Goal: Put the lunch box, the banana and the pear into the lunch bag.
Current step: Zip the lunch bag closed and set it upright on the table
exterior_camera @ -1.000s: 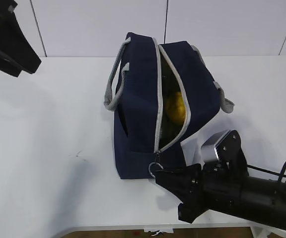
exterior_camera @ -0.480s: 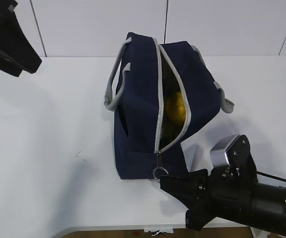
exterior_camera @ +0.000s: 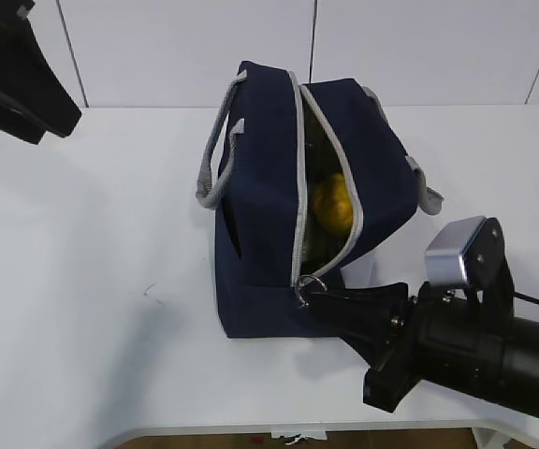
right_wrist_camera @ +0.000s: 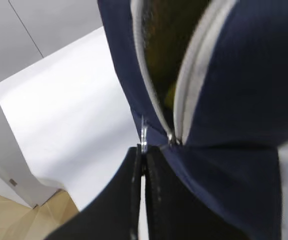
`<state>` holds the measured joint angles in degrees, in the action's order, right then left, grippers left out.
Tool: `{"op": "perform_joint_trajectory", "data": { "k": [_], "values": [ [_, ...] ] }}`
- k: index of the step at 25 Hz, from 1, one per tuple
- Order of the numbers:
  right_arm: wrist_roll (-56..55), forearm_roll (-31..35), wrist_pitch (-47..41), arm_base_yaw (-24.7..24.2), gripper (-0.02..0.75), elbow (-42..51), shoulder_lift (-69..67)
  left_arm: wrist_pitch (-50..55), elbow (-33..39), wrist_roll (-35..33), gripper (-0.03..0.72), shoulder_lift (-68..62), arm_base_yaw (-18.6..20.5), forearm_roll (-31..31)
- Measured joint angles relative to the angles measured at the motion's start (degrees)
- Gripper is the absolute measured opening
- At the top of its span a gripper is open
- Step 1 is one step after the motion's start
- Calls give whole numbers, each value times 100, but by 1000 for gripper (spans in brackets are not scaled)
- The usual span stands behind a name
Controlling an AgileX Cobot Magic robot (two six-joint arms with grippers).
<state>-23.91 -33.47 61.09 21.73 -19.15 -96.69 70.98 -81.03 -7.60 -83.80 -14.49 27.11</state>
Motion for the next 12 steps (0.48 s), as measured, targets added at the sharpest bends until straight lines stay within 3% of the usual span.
{"op": "perform_joint_trajectory", "data": {
  "k": [12],
  "values": [
    [-58,-37,-1016,0,1,-97,1311,0,0,0,296,0,0,67]
  ]
}}
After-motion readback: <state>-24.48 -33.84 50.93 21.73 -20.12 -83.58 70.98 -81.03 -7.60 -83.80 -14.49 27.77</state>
